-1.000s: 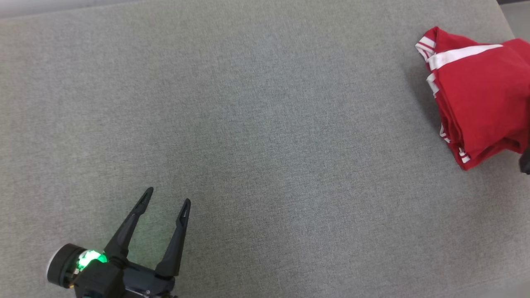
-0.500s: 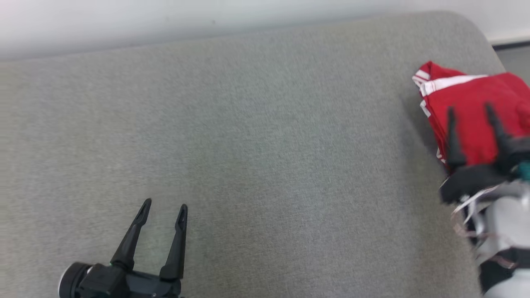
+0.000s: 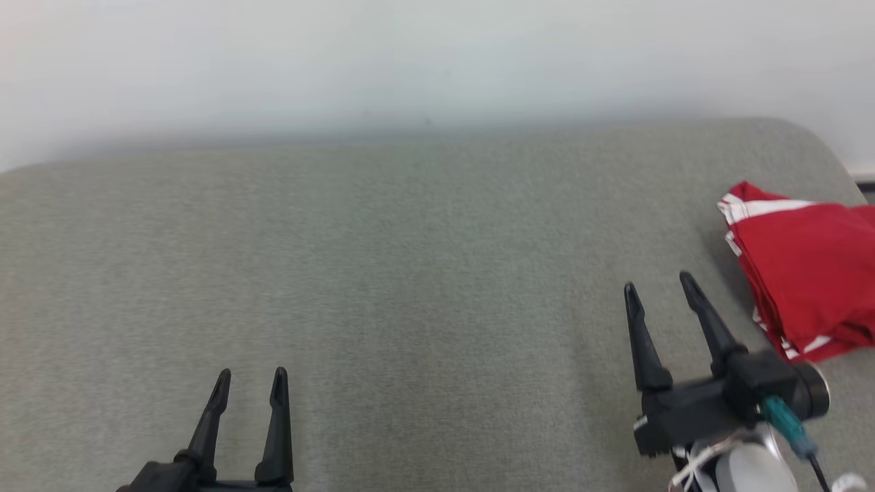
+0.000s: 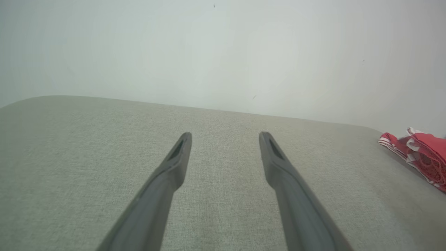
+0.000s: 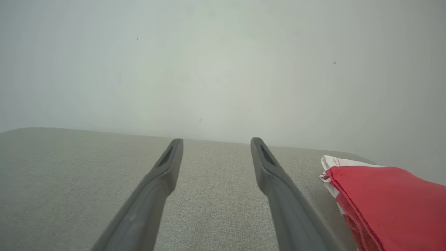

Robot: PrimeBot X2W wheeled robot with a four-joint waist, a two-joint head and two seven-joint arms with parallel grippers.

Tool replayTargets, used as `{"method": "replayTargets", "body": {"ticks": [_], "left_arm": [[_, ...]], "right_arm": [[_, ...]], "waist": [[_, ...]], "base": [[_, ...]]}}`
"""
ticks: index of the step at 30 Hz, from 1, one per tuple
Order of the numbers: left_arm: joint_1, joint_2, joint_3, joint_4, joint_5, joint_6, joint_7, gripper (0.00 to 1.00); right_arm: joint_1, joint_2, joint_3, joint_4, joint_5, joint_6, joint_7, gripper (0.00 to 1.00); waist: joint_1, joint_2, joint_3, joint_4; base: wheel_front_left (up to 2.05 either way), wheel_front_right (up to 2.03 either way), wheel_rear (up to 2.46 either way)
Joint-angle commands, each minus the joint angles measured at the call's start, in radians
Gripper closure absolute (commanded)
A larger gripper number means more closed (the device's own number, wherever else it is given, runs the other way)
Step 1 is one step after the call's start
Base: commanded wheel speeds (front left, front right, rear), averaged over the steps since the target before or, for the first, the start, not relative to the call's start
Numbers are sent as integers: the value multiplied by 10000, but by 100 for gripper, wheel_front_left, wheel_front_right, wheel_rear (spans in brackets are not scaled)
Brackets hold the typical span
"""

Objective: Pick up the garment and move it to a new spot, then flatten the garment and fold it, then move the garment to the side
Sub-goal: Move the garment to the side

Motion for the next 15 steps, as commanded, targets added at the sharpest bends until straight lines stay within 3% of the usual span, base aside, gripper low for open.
{"method": "replayTargets", "body": {"ticks": [1,7,15], "left_arm": [[221,-73,73,-113,66,35,-11,0],[673,-193,298,-638,427,-82,-11,0],[1038,-263,366,-756,902,-308,-13,0]], "right_arm": [[392,71,6,-306,80,-29,-4,0],[1718,317,-262,-1669,-81,-29,-5,0],[2853,413,-398,-2091,-46,-29,-5,0]], "waist": [[2,1,-562,526],[2,1,-1012,656],[2,1,-1353,660]], "base": [[0,0,0],[0,0,0],[0,0,0]]}}
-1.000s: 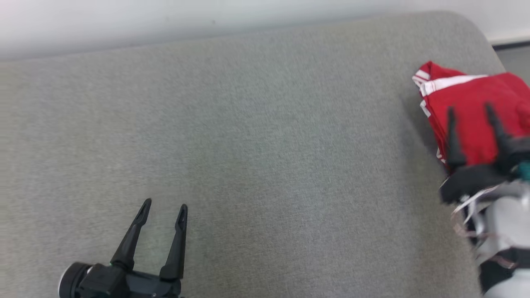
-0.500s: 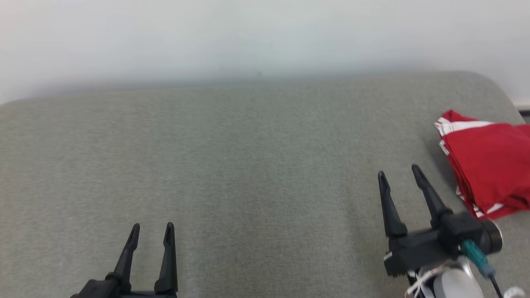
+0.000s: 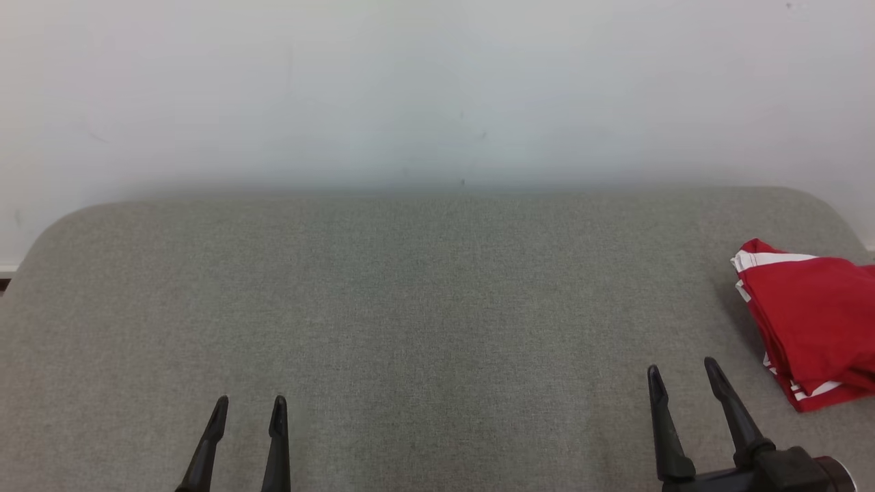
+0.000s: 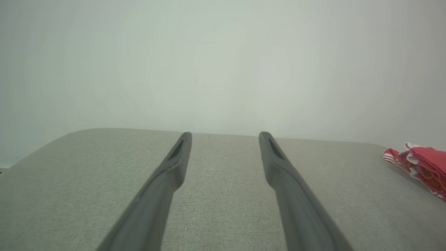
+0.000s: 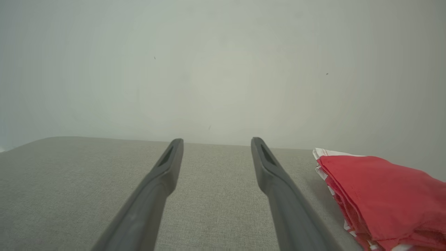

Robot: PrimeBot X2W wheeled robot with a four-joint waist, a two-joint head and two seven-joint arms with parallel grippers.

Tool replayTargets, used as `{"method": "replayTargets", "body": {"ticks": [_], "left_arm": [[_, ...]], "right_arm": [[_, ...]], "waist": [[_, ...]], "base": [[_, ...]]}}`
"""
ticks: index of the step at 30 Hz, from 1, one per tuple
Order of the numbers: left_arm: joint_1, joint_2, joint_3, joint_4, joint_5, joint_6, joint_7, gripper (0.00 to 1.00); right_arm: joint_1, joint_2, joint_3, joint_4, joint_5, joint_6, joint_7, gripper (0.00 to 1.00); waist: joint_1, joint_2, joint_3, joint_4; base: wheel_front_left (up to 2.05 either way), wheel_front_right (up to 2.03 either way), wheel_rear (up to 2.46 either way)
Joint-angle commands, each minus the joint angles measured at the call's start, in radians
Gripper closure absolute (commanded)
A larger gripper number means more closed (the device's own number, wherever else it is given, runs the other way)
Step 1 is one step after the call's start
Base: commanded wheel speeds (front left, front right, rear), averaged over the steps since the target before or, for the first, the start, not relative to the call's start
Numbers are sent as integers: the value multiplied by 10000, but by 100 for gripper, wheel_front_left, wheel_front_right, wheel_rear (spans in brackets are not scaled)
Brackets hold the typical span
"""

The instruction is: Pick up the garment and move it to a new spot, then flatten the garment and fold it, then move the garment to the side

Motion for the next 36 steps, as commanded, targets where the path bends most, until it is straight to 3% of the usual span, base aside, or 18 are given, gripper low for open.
{"method": "replayTargets", "body": {"ticks": [1,14,15,20,36], "left_arm": [[127,-30,37,41,113,-54,-13,0],[394,-115,196,534,178,-215,-13,0],[306,-100,193,538,150,-182,0,100],[438,-104,189,975,64,-181,21,100],[494,-110,825,701,-3025,-195,521,100]], "right_arm": [[85,32,12,-74,11,-29,-5,0],[596,57,29,-89,133,-29,-5,0],[512,31,46,-92,122,0,0,100],[656,32,105,334,229,0,30,100],[-388,-12,348,1157,3673,-3,904,100]], "waist": [[2,1,-80,11],[2,1,-321,-134],[2,0,-318,-138],[3,1,-321,-134],[3,1,-236,-129]], "base": [[0,0,0],[0,0,0],[0,0,0],[0,0,0],[0,0,0]]}}
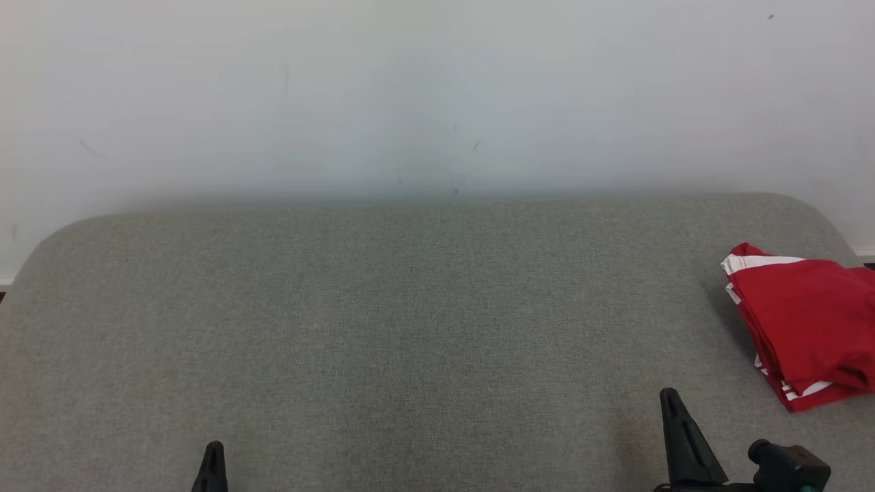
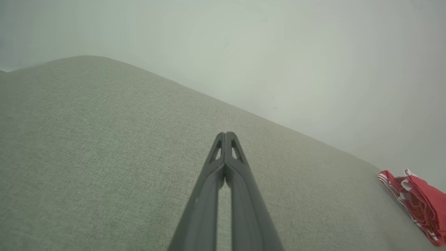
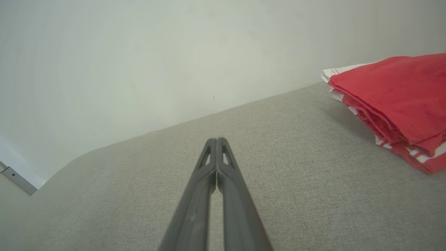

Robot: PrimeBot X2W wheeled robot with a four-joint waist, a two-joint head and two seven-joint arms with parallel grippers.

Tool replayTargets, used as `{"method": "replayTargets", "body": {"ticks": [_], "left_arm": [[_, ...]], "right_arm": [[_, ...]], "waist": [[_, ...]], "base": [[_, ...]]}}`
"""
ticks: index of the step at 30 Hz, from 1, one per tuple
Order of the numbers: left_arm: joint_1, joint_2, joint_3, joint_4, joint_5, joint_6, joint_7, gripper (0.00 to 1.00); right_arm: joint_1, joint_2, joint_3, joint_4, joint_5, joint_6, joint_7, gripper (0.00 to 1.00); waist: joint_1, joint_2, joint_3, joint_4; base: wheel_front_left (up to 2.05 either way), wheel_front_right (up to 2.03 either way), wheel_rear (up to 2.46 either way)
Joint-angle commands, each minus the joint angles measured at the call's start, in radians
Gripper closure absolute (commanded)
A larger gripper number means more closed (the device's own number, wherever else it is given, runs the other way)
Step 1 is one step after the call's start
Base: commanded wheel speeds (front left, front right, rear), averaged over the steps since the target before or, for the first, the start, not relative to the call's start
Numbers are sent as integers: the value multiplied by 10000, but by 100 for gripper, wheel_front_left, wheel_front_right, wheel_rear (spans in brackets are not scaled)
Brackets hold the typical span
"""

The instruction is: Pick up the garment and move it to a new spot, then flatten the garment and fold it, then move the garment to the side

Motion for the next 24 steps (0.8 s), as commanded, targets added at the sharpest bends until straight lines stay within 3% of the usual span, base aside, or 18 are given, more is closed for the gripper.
{"method": "replayTargets", "body": {"ticks": [1,24], "left_arm": [[3,-2,149,-235,-585,-16,94,100],[64,-13,872,-549,-4091,-38,665,100]], "right_arm": [[-407,-35,42,9,634,-3,146,100],[-1572,-23,215,949,4448,-7,1211,100]], "waist": [[-1,0,12,1],[-1,0,133,9]], "base": [[0,0,0],[0,0,0]]}}
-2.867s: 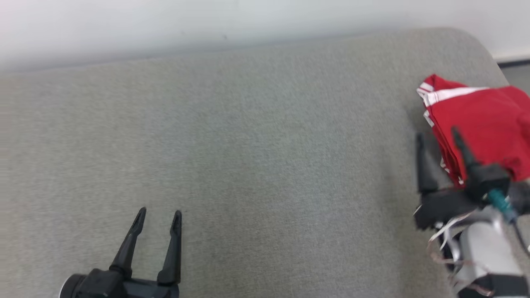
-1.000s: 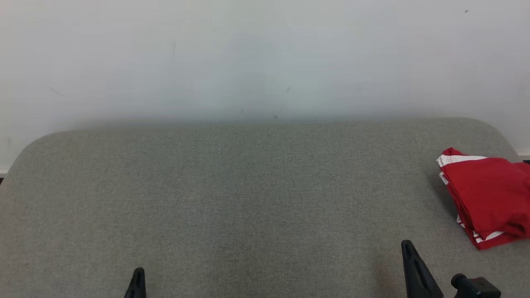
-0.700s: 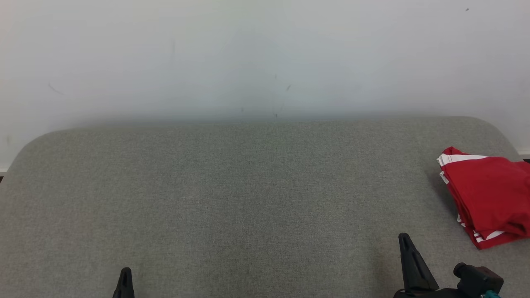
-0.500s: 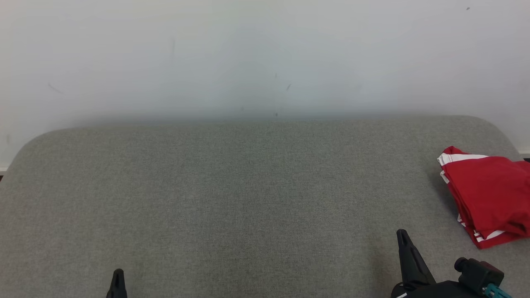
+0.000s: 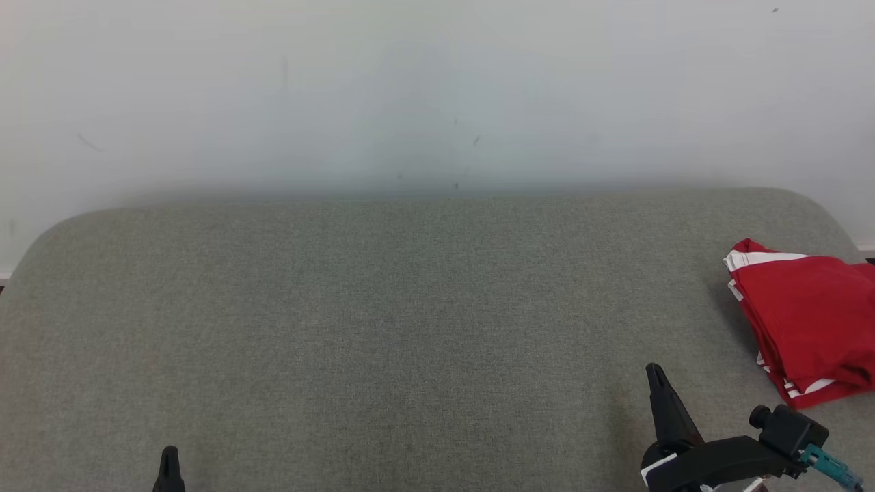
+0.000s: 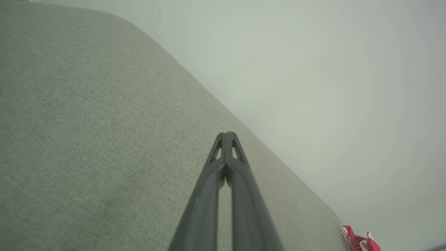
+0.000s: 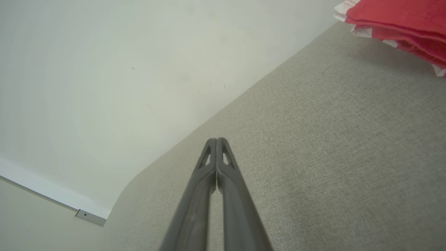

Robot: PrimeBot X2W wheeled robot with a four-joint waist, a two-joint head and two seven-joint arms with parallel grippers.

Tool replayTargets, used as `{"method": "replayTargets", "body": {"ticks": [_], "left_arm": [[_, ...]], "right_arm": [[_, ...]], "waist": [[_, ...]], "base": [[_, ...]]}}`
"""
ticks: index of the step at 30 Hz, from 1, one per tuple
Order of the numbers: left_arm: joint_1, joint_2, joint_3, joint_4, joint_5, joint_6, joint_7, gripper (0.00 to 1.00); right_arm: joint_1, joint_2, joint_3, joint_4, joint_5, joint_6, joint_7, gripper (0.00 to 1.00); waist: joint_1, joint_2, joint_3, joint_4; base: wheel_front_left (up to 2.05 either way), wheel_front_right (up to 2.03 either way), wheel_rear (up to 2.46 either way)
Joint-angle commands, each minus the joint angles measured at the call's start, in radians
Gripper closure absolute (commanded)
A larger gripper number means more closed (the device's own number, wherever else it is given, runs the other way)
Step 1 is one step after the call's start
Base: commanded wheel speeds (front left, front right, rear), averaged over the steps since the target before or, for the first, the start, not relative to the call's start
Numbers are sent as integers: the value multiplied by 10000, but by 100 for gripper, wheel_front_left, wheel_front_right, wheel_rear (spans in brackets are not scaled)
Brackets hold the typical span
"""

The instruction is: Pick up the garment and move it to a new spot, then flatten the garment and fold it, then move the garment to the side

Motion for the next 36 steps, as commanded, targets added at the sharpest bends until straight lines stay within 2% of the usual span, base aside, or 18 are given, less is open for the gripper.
{"method": "replayTargets", "body": {"ticks": [1,18,36], "left_arm": [[-12,-4,107,-181,-341,-39,67,100],[28,-12,539,-363,-2440,-54,410,100],[68,-20,905,-514,-4213,-69,691,100]], "right_arm": [[-304,-21,22,-17,399,-7,104,100],[-996,-1,101,545,2644,-10,757,100],[-1576,15,173,1024,4561,-12,1311,100]], "waist": [[-1,0,8,1],[-1,0,98,7],[-1,0,187,13]], "base": [[0,0,0],[0,0,0],[0,0,0]]}}
